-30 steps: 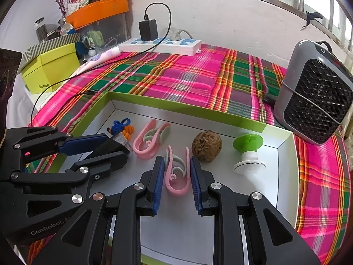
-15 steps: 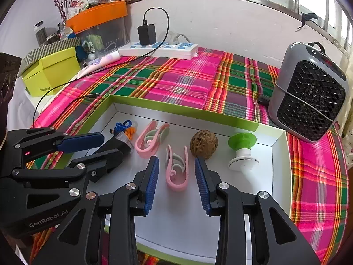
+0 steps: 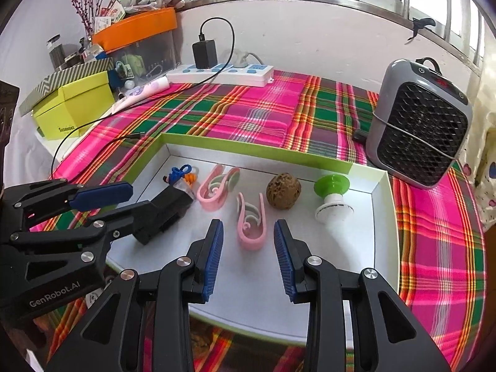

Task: Organize objects
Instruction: 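Open both tools to drop the pink clip and black cylinder into the tray, then move both tools back toward the black disc and walnut beside the tray, then grasp the black holed disc with the left tool while the right tool grasps the walnut, then carry the black disc and walnut over the tray with both tools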

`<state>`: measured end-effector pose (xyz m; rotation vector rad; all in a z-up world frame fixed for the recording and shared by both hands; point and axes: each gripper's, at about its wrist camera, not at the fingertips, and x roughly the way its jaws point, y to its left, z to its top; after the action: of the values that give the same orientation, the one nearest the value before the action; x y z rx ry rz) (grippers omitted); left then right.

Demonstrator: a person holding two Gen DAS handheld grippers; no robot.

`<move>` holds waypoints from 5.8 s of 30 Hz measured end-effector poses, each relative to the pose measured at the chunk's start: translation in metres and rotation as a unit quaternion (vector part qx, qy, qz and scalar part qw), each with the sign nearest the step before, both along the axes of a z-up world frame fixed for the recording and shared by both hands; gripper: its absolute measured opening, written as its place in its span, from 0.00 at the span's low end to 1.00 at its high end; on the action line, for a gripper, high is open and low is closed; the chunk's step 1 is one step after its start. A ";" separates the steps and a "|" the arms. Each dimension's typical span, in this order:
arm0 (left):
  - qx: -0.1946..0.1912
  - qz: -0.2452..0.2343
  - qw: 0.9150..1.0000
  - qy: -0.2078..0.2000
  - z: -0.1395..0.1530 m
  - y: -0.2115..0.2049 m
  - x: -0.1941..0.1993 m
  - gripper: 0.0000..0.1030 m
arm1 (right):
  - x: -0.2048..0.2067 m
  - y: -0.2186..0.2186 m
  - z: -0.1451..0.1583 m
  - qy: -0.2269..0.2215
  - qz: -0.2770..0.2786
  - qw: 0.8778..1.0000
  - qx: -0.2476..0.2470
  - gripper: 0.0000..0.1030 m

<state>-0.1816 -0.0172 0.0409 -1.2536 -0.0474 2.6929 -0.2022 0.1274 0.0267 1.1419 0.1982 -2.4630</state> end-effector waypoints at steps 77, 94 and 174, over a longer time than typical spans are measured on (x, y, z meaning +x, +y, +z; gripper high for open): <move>0.051 0.017 0.998 0.011 -0.021 -0.040 0.089 0.40 | 0.082 0.009 -0.017 -0.008 0.002 1.000 -0.023 0.44; 0.054 0.023 0.998 -0.011 -0.030 -0.043 0.077 0.40 | 0.075 -0.002 -0.021 -0.013 0.011 1.000 -0.009 0.44; 0.057 0.039 0.997 0.023 -0.012 -0.054 0.083 0.23 | 0.084 0.000 -0.015 -0.003 0.016 1.000 -0.011 0.29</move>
<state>-0.0983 -0.0707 0.0293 -1.1792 -0.2470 2.7401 -0.1186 0.1279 0.0118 1.1286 0.1849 -2.4279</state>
